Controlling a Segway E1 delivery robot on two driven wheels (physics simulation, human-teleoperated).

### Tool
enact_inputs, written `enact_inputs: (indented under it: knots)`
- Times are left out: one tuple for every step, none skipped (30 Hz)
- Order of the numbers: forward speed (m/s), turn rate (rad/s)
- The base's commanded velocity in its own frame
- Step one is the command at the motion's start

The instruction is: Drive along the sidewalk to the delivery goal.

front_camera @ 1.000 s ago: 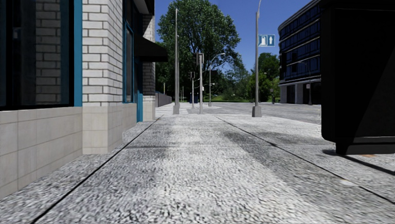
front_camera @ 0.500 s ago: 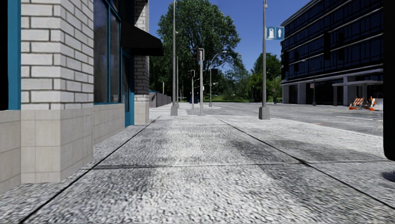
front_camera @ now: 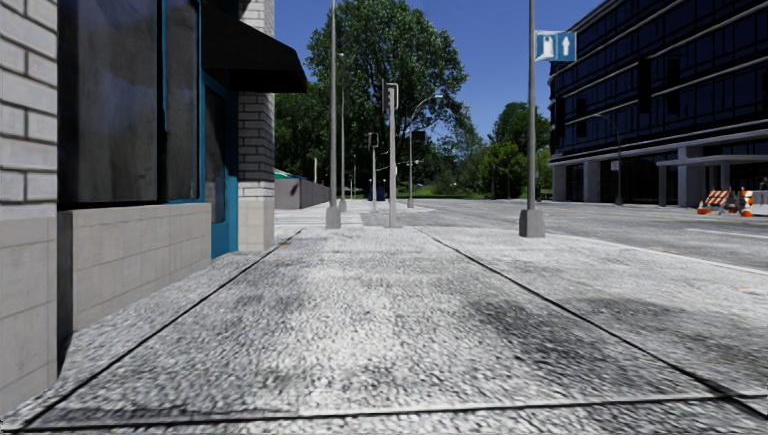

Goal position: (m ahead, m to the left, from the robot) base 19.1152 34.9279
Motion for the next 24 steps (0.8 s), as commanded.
enact_inputs:
  knots:
    - [2.00, 0.00]
    - [2.00, 0.00]
    - [2.00, 0.00]
    - [2.00, 0.00]
    - [2.00, 0.00]
    - [2.00, 0.00]
    - [2.00, 0.00]
    - [2.00, 0.00]
    - [2.00, 0.00]
    - [2.00, 0.00]
    - [2.00, 0.00]
    - [2.00, 0.00]
    - [2.00, 0.00]
    - [2.00, 0.00]
    - [2.00, 0.00]
    - [2.00, 0.00]
    - [2.00, 0.00]
    - [2.00, 0.00]
    - [2.00, 0.00]
    - [2.00, 0.00]
    - [2.00, 0.00]
    - [2.00, 0.00]
    - [2.00, 0.00]
    - [2.00, 0.00]
